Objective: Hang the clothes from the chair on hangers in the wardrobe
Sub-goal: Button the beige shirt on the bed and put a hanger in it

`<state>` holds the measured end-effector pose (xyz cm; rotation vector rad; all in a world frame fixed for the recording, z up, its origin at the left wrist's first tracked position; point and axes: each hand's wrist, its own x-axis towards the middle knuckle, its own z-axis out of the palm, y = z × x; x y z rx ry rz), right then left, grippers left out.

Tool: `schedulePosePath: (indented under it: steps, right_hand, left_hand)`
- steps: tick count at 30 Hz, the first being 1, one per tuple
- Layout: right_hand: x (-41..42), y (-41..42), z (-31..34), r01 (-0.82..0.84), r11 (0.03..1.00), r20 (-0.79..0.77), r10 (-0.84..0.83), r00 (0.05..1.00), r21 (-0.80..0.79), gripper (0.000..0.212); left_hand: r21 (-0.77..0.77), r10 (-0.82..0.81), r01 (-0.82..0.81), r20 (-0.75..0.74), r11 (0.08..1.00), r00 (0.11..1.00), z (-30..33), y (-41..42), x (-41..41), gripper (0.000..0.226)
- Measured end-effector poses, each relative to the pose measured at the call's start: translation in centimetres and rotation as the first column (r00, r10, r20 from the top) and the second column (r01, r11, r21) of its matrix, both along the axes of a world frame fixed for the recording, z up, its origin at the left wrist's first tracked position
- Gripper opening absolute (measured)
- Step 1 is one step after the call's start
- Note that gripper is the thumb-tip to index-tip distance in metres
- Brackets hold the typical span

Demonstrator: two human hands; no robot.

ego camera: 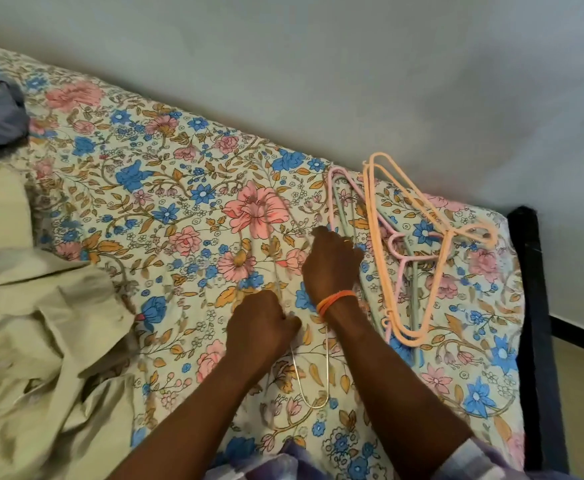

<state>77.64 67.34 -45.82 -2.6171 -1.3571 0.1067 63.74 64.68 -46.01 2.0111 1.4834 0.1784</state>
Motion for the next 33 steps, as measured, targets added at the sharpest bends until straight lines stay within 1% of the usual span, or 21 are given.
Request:
schedulePosePath:
  steps: [3,4,6,7,9,11,13,14,15,17,19,21,23,25,26,27,28,29,30,31,33]
  right_hand:
    - [-0.9,1.2,1.2,-0.003,0.999,-0.003,0.003,1.000,0.040,0.036]
    - [-1.7,1.8,1.6,-0.036,0.996,-0.004,0.036,0.999,0.079,0.034]
    - [-3.5,3.0,2.6,-0.113,0.984,-0.005,0.115,0.993,0.138,0.031]
    - [-4.9,3.9,3.0,-0.158,0.974,-0.030,0.165,0.986,0.162,0.030]
    - [-8.0,5.6,3.5,-0.225,0.944,-0.151,0.265,0.952,0.241,0.028]
    - [-11.5,7.3,3.7,-0.282,0.893,-0.257,0.381,0.888,0.351,0.030]
    - [-15.9,8.9,4.4,-0.365,0.823,-0.292,0.512,0.808,0.435,0.042]
    - [-18.3,9.8,4.8,-0.401,0.786,-0.296,0.569,0.768,0.471,0.046]
    - [-20.5,10.6,5.3,-0.423,0.755,-0.299,0.610,0.734,0.502,0.046]
    - [-24.6,11.9,6.2,-0.454,0.722,-0.303,0.655,0.692,0.522,0.035]
    - [-29.1,13.2,6.7,-0.536,0.692,-0.286,0.704,0.650,0.484,0.020]
    - [-33.2,14.7,6.8,-0.643,0.608,-0.280,0.790,0.545,0.465,0.015]
    - [-37.1,16.5,6.7,-0.731,0.516,-0.271,0.857,0.439,0.447,0.013]
    - [-40.0,18.2,7.0,-0.764,0.467,-0.269,0.883,0.384,0.445,0.018]
    - [-40.8,18.9,7.1,-0.762,0.459,-0.273,0.888,0.370,0.457,0.023]
    - [-41.6,19.7,7.0,-0.758,0.454,-0.271,0.890,0.366,0.468,0.028]
    - [-42.1,20.4,7.0,-0.757,0.448,-0.255,0.894,0.368,0.476,0.034]
    - [-42.3,21.1,7.0,-0.756,0.438,-0.232,0.899,0.371,0.486,0.038]
    - [-42.3,21.9,7.0,-0.759,0.432,-0.217,0.902,0.373,0.488,0.040]
    - [-42.2,22.6,7.2,-0.758,0.438,-0.220,0.899,0.379,0.484,0.036]
    - [-41.9,24.0,7.0,-0.733,0.465,-0.248,0.885,0.394,0.496,0.020]
  left_hand:
    - [-0.121,0.164,-0.144,0.175,0.982,0.971,0.9,0.2,-1.0,0.038]
    - [-0.137,0.205,-0.178,0.216,0.974,0.955,1.2,0.4,-1.6,0.033]
    - [-0.144,0.268,-0.235,0.286,0.961,0.920,1.6,1.1,-3.1,0.012]
    - [-0.163,0.309,-0.267,0.347,0.950,0.886,1.9,1.6,-4.3,0.008]
    - [-0.182,0.389,-0.344,0.436,0.921,0.811,2.5,2.7,-7.1,0.024]
    - [-0.115,0.437,-0.442,0.497,0.889,0.750,3.9,4.1,-9.8,0.023]
    - [-0.010,0.482,-0.572,0.553,0.820,0.680,5.7,5.4,-13.4,0.039]
    - [0.027,0.497,-0.625,0.580,0.780,0.646,6.6,5.9,-15.5,0.041]
    - [0.063,0.508,-0.665,0.592,0.744,0.625,7.1,6.3,-17.6,0.036]
    - [0.117,0.514,-0.723,0.627,0.681,0.585,8.1,6.8,-21.6,0.029]
    - [0.120,0.546,-0.801,0.672,0.586,0.501,8.7,7.5,-26.0,0.028]
    - [0.058,0.580,-0.849,0.706,0.526,0.407,9.1,8.4,-29.6,0.030]
    - [0.031,0.608,-0.861,0.695,0.507,0.383,9.2,9.3,-33.3,0.028]
    - [0.019,0.635,-0.877,0.683,0.479,0.361,8.8,10.4,-36.9,0.026]
    - [0.033,0.671,-0.900,0.655,0.434,0.347,8.5,11.2,-38.5,0.027]
    - [0.073,0.723,-0.928,0.605,0.366,0.333,8.0,12.3,-40.3,0.031]
    - [0.126,0.779,-0.947,0.542,0.295,0.315,7.4,13.4,-41.9,0.033]
    - [0.161,0.829,-0.956,0.475,0.247,0.294,6.5,14.6,-43.4,0.032]
    - [0.177,0.878,-0.956,0.384,0.235,0.287,5.7,15.7,-44.5,0.037]
    - [0.195,0.919,-0.945,0.249,0.262,0.306,4.7,16.6,-45.3,0.045]
    - [0.244,0.929,-0.898,-0.038,0.365,0.367,2.5,18.0,-46.4,0.057]
